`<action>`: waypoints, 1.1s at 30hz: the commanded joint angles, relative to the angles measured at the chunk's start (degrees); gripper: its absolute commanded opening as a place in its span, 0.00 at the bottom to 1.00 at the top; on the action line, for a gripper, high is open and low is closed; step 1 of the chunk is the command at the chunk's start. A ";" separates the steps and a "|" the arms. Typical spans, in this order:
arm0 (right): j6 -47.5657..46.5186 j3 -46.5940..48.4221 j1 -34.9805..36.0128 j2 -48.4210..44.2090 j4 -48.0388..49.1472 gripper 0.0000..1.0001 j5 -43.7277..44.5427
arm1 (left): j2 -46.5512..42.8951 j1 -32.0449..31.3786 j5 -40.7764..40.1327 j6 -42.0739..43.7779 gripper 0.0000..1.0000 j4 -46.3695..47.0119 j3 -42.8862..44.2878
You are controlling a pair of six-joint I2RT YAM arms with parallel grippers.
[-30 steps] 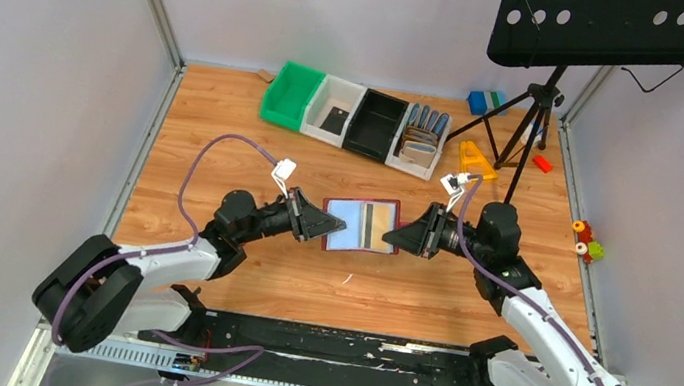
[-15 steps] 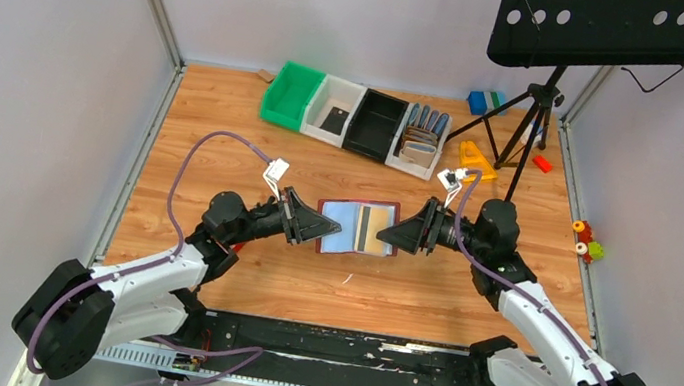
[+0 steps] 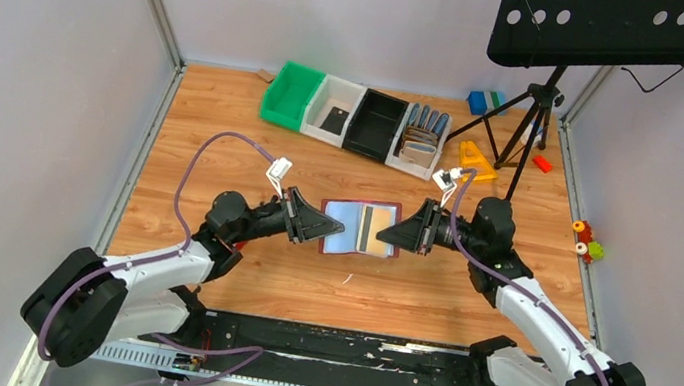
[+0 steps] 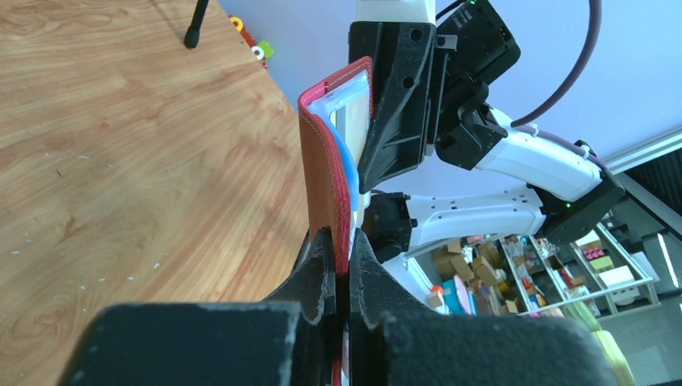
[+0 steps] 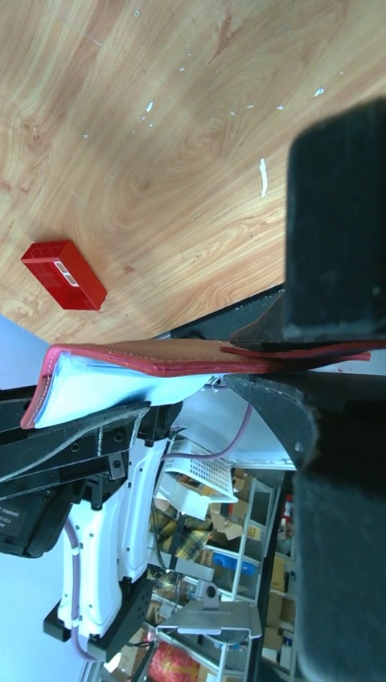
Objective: Take the credit cards out of the card holder
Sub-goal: Remove the credit card from the card holder.
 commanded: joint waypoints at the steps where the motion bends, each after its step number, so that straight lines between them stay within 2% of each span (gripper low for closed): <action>1: -1.44 0.78 0.15 -0.58 -0.55 0.02 0.47 | -0.83 0.31 0.04 1.62 0.10 0.31 1.44; 3: -3.92 1.77 0.07 -1.42 -5.43 0.00 2.96 | -2.52 0.31 -2.11 6.37 0.24 -11.11 3.60; 4: -5.13 2.49 0.06 -1.65 -8.35 0.00 4.06 | -3.61 0.38 -5.19 10.22 0.30 -20.46 5.54; 7: -7.83 3.33 0.00 -2.11 -13.83 0.00 7.75 | -5.46 0.36 -20.99 23.68 0.42 -50.78 13.31; 9: -9.11 3.62 -0.03 -2.30 -15.75 0.00 9.73 | -5.17 0.36 -27.99 27.92 0.47 -60.74 16.42; 11: -9.91 3.65 0.03 -2.46 -16.28 0.00 10.72 | -5.19 0.33 -29.14 29.89 0.48 -64.20 18.17; 13: -10.14 3.64 0.10 -2.33 -16.29 0.00 10.95 | -6.12 0.33 -23.35 29.95 0.48 -60.66 17.69; 16: -9.96 3.49 0.06 -1.71 -15.34 0.00 9.42 | -6.81 -3.31 -13.59 29.08 0.43 -48.12 16.02; 19: -8.60 3.03 0.10 -0.94 -11.66 0.00 5.85 | -4.90 -8.74 -11.34 31.31 0.38 -44.90 17.59; 25: -5.04 2.08 0.06 -1.15 -4.50 0.00 -1.36 | 0.33 -9.16 -3.08 27.11 0.25 -34.39 17.04; 28: -4.02 1.81 0.04 -1.41 -2.58 0.00 -4.08 | 1.95 -9.16 -0.73 24.95 0.24 -31.45 17.00; 33: -2.04 1.44 0.19 -1.16 -0.42 0.00 -6.14 | 2.50 -9.07 0.14 23.66 0.30 -30.35 17.27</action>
